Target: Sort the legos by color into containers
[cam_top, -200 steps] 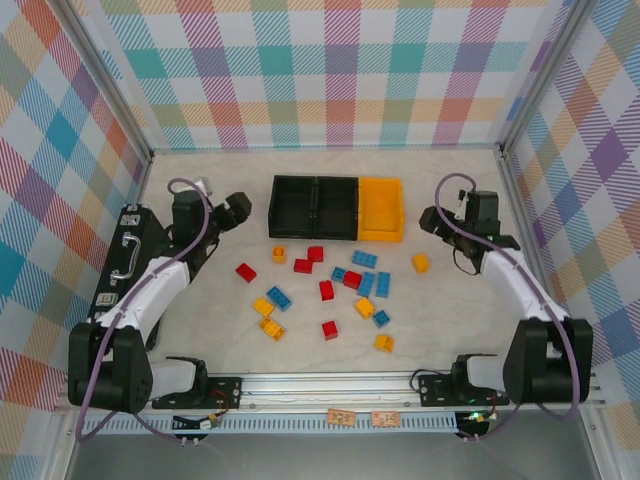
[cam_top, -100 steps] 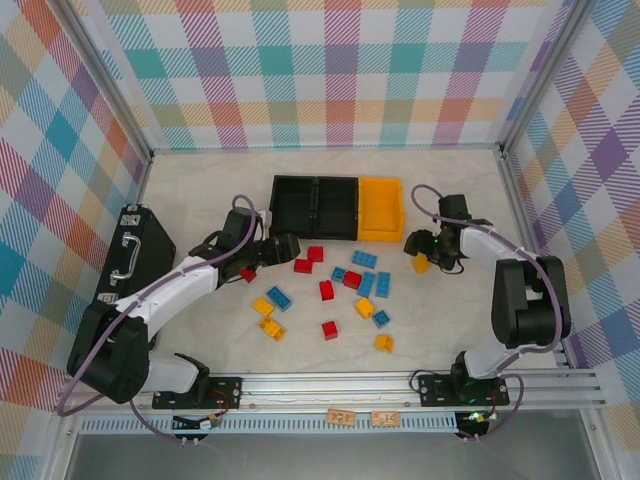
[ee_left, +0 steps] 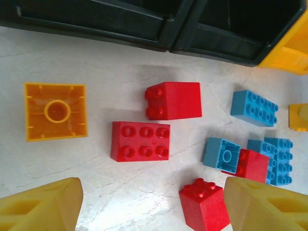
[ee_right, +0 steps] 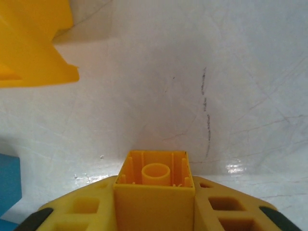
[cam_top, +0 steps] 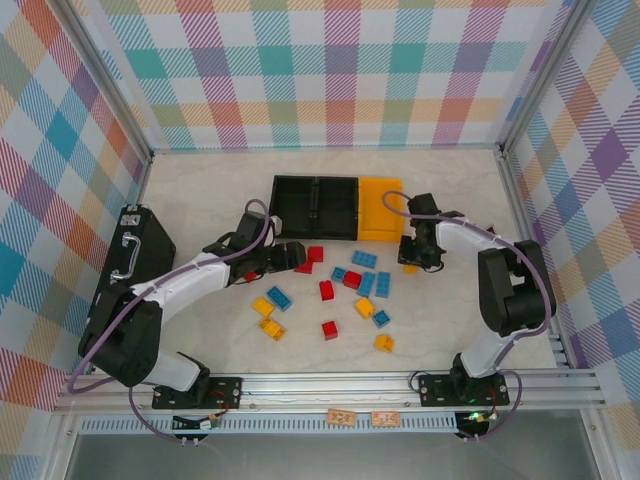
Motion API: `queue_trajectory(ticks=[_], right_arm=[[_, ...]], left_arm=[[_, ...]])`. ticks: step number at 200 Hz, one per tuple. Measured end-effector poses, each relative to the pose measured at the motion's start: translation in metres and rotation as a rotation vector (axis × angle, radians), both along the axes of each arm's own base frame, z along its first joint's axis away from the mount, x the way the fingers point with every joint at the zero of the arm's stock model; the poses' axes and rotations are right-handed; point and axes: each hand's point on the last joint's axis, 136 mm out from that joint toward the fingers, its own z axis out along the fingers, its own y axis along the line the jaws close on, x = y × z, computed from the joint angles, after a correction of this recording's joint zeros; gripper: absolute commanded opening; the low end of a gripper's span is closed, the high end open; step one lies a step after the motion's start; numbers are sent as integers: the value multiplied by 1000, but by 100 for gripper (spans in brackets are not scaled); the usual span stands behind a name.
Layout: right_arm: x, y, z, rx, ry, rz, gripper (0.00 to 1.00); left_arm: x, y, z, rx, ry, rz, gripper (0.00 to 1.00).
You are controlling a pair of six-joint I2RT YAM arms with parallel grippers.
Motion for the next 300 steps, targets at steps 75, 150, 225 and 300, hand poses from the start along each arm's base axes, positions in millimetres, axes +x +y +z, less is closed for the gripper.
queue_trajectory(ticks=[75, 150, 225, 300], right_arm=[[9, 8, 58, 22, -100, 14, 23], [81, 62, 112, 102, -230, 84, 24], [120, 89, 58, 72, -115, 101, 28], [128, 92, 49, 49, -102, 86, 32]], left_arm=[[-16, -37, 9, -28, -14, -110, 73], [-16, -66, 28, -61, -61, -154, 73], [-14, -59, 28, -32, -74, -117, 73], [-13, -50, 26, -9, -82, -80, 73]])
